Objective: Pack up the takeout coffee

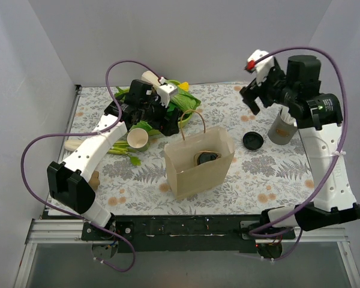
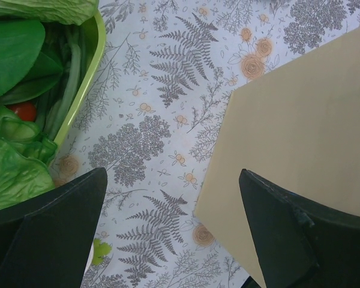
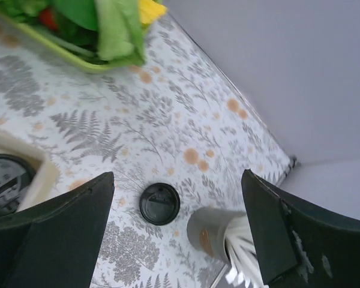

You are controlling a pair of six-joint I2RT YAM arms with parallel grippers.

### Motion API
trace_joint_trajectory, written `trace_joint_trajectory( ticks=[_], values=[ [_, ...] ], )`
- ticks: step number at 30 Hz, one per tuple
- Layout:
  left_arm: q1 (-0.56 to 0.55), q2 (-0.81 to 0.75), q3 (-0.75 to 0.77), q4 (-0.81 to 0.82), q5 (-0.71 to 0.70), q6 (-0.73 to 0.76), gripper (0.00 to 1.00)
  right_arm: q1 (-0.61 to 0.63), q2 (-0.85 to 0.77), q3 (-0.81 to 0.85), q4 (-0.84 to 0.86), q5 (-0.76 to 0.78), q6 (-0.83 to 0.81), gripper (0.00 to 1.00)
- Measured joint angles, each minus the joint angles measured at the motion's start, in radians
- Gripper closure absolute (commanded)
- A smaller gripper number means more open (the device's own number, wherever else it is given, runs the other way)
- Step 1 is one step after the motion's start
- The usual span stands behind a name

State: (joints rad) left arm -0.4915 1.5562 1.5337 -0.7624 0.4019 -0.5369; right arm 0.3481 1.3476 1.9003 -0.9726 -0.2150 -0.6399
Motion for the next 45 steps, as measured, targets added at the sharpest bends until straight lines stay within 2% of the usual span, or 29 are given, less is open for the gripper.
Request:
trace_joint_trajectory(
  ticks=[6,12,15,26,31,39,45],
  values=[
    [0.015,0.000,0.029,0.005,0.002,-0.021,0.06,-0.321,0.024,-0.076,0.084,-0.034,0.195,0.29],
    [0.016,0.000,0.037,0.008,0.003,-0.025,0.06,-0.494,0.122,-0.123,0.094,-0.042,0.282,0.39],
    [0.016,0.000,0.037,0.008,0.003,-0.025,0.06,-0.542,0.162,-0.125,0.093,-0.042,0.302,0.41],
    [0.016,0.000,0.037,0.008,0.003,-0.020,0.06,-0.589,0.182,-0.142,0.134,-0.031,0.299,0.47],
    [0.016,-0.001,0.037,0.007,0.009,-0.020,0.06,-0.590,0.241,-0.146,0.169,-0.029,0.275,0.54],
    [0.017,-0.002,0.037,0.007,0.011,-0.018,0.06,-0.590,0.399,-0.094,0.191,-0.051,0.270,0.46],
    [0.018,0.002,0.045,0.003,0.011,-0.017,0.06,-0.588,0.444,-0.057,0.217,-0.034,0.271,0.46]
  ],
)
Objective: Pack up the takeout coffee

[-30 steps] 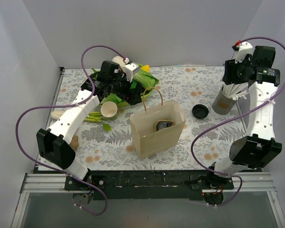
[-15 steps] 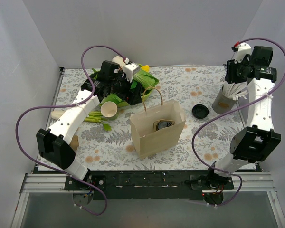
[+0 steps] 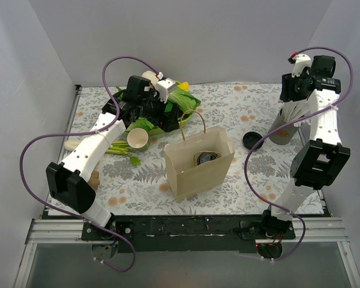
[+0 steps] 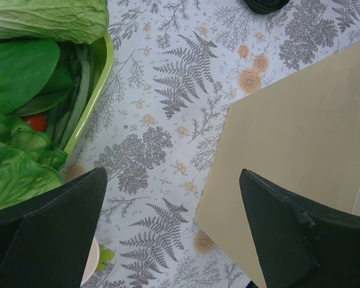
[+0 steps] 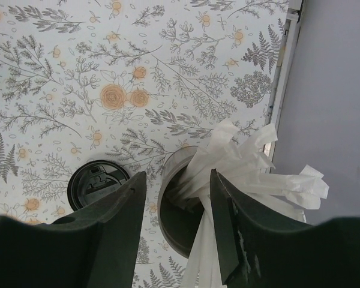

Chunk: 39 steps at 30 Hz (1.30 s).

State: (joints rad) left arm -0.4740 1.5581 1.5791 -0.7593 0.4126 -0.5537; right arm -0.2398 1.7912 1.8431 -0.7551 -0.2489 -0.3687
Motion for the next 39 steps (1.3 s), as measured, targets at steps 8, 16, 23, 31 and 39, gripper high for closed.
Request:
trace_joint_trajectory(
  ticks=[8,16,23,31,39],
  values=[
    [0.000,0.007,0.010,-0.001,0.000,0.005,0.06,0.014,0.043,0.024,0.034,0.023,0.000,0.47],
    [0.000,0.019,0.025,-0.004,-0.001,0.007,0.05,0.027,0.078,0.026,0.054,0.030,0.000,0.65],
    [0.000,0.023,0.027,-0.006,-0.001,0.007,0.05,0.031,0.078,0.024,0.085,0.034,-0.001,0.89],
    [0.000,0.024,0.033,-0.011,0.002,0.007,0.05,0.031,0.021,-0.030,0.091,0.037,-0.008,0.99],
    [0.000,0.024,0.047,-0.011,0.021,0.005,0.05,0.031,-0.192,-0.049,0.079,0.030,0.000,0.99]
  ],
)
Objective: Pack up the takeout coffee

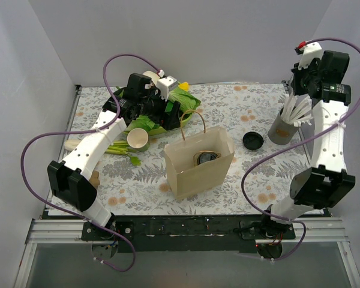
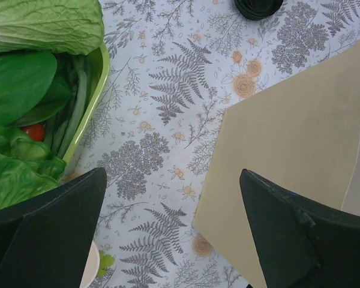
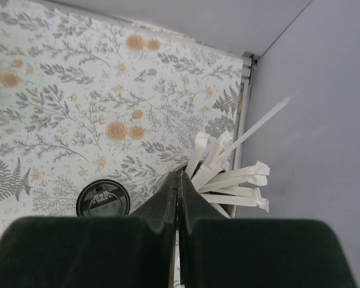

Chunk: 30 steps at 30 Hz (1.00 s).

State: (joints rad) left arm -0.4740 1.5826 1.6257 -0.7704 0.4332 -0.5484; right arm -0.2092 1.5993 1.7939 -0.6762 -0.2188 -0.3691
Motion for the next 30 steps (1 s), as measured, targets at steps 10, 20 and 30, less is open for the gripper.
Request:
trace_joint_trajectory(
  ticks=[10,20,30],
  values=[
    [0.000,0.011,0.030,0.000,0.016,-0.007,0.05,0.000,-0.231,-0.044,0.045,-0.018,0.039,0.99],
    [-0.012,0.018,0.050,0.002,0.016,-0.006,0.05,0.000,-0.207,-0.045,0.026,-0.072,0.092,0.99],
    [-0.014,0.018,0.039,-0.002,-0.047,0.027,0.05,0.001,-0.265,0.092,-0.048,-0.399,0.199,0.99]
  ],
)
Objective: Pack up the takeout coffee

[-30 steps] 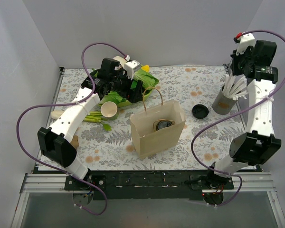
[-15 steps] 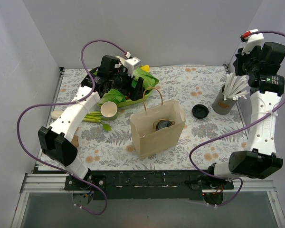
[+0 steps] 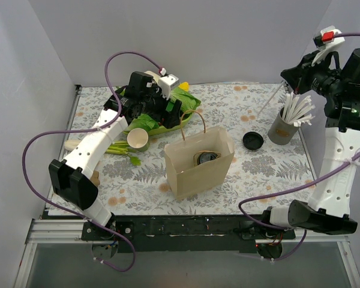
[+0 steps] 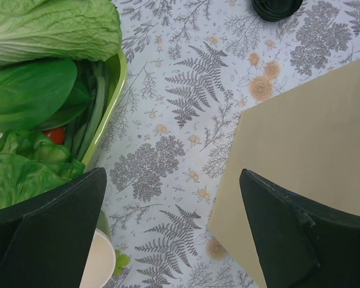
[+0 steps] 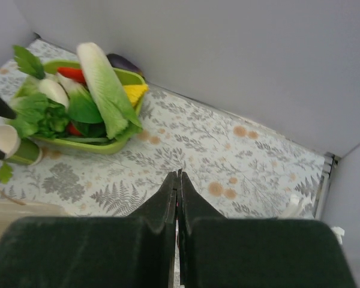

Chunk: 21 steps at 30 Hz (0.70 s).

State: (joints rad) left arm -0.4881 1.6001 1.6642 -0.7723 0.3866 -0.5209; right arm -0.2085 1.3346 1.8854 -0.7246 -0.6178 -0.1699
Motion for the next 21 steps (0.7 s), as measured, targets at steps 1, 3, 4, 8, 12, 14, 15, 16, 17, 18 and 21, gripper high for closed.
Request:
trace_joint_trajectory(
  ticks=[1,3,4,8,12,14,15,16,17,18,21],
  values=[
    [0.000,0.001,0.000,-0.005,-0.010,0.006,0.05,0.000,-0.011,0.020,-0.009,-0.029,0.009,0.99],
    [0.000,0.007,0.000,-0.010,-0.028,0.017,0.06,0.000,-0.033,0.067,-0.020,-0.092,0.028,0.99],
    [0.000,0.015,0.001,-0.013,-0.036,0.022,0.07,0.000,-0.045,0.089,-0.022,-0.123,0.042,0.99],
    [0.000,0.077,0.014,-0.035,-0.070,0.033,0.07,0.000,-0.101,0.144,-0.013,-0.237,0.117,0.99],
    [0.000,0.129,0.020,-0.060,-0.104,0.039,0.06,0.000,-0.153,0.138,0.023,-0.362,0.220,0.99],
    [0.000,0.138,0.020,-0.076,-0.118,0.043,0.07,0.000,-0.172,0.119,0.058,-0.415,0.279,0.99],
    [0.000,0.138,0.020,-0.085,-0.124,0.045,0.07,0.000,-0.183,0.103,0.082,-0.444,0.312,0.99],
    [0.000,0.138,0.022,-0.093,-0.129,0.046,0.07,0.000,-0.193,0.084,0.108,-0.469,0.344,0.99],
    [0.000,0.137,0.024,-0.098,-0.134,0.047,0.06,0.000,-0.201,0.067,0.133,-0.491,0.373,0.99],
    [-0.002,0.137,0.025,-0.100,-0.140,0.050,0.07,0.000,-0.206,0.050,0.159,-0.510,0.399,0.99],
    [-0.008,0.135,0.025,-0.106,-0.154,0.053,0.07,0.000,-0.208,-0.001,0.214,-0.543,0.455,0.99]
  ],
)
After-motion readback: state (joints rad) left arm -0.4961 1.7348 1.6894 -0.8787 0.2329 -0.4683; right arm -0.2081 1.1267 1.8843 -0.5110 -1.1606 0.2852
